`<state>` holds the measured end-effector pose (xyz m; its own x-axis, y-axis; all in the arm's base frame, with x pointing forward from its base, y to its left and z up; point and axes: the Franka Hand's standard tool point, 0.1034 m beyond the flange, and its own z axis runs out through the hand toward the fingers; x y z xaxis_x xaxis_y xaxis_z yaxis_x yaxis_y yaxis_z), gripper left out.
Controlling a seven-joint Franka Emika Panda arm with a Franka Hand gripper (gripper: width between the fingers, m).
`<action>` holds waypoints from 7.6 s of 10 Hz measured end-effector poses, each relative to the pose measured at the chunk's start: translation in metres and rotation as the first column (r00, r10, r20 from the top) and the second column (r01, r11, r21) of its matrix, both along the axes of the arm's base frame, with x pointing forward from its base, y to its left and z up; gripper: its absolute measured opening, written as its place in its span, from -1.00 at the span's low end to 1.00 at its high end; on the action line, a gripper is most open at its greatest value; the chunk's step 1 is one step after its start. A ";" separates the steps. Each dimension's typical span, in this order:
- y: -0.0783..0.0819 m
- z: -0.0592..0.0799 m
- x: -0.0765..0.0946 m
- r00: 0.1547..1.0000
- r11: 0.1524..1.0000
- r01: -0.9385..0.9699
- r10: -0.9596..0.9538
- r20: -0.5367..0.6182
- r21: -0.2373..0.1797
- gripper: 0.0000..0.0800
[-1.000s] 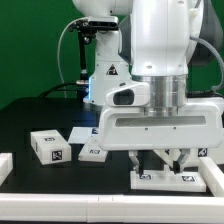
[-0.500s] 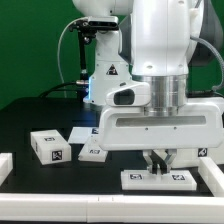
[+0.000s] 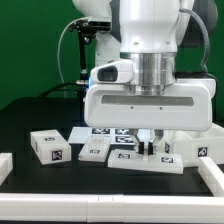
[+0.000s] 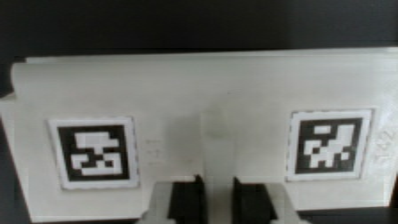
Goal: Assemble cabinet
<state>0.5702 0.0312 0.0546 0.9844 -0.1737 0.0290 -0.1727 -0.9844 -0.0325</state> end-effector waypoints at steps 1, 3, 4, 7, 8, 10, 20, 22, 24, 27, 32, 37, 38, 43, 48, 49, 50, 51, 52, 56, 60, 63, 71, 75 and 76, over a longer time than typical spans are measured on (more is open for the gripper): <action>0.001 0.000 0.000 1.000 1.000 -0.006 0.006 0.000 0.000 -0.85; -0.006 0.003 -0.001 0.990 0.990 0.140 -0.140 -0.007 -0.001 -0.85; -0.013 0.014 -0.006 0.954 0.954 0.300 -0.300 0.001 -0.005 -0.85; -0.017 0.020 -0.017 0.858 0.858 0.510 -0.512 0.036 0.054 -0.85; -0.014 0.019 -0.018 0.805 0.804 0.590 -0.593 0.018 0.068 -0.85; -0.010 0.019 -0.019 0.734 0.730 0.677 -0.679 -0.006 0.090 -0.85; -0.019 0.011 -0.121 0.253 0.251 0.968 -0.957 -0.143 0.032 -0.85; -0.013 0.007 -0.124 0.270 0.269 0.963 -0.952 -0.142 0.027 -0.85; -0.013 0.006 -0.125 0.279 0.278 0.960 -0.950 -0.142 0.026 -0.85; -0.036 0.001 -0.135 0.178 0.176 0.984 -0.971 -0.161 0.024 -0.85; -0.032 -0.026 -0.166 0.156 0.163 0.986 -0.976 -0.151 -0.035 -0.85; -0.030 -0.031 -0.166 0.168 0.176 0.983 -0.974 -0.151 -0.042 -0.45; -0.025 -0.020 -0.161 0.185 0.195 0.980 -0.966 -0.183 -0.037 -0.08; 0.029 0.020 -0.143 0.458 0.460 0.887 -0.864 -0.211 0.045 0.94; 0.053 0.026 -0.138 0.817 0.820 0.569 -0.554 -0.158 0.067 0.99; 0.073 0.030 -0.136 0.889 0.890 0.449 -0.435 -0.145 0.083 0.99; 0.084 0.031 -0.138 0.928 0.929 0.357 -0.342 -0.149 0.094 0.99; 0.086 0.033 -0.138 0.952 0.952 0.290 -0.275 -0.132 0.104 0.99; 0.085 0.032 -0.138 0.968 0.967 0.231 -0.217 -0.125 0.109 0.99; 0.122 0.026 -0.139 0.983 0.981 -0.176 0.179 -0.032 0.085 0.99; 0.143 0.025 -0.138 0.944 0.943 -0.331 0.331 -0.005 0.032 0.99; 0.169 -0.002 -0.151 0.943 0.943 -0.333 0.333 -0.008 0.014 0.99; 0.178 -0.017 -0.160 0.940 0.940 -0.341 0.341 -0.016 0.008 -0.12; 0.171 -0.011 -0.159 0.969 0.969 -0.248 0.248 -0.013 0.006 -0.78; 0.171 -0.007 -0.160 0.987 0.987 -0.157 0.157 -0.013 0.010 -0.78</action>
Offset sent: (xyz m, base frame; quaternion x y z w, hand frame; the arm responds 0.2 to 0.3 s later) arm -0.0319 -0.0648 0.0410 -0.1417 0.0322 0.3313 0.9323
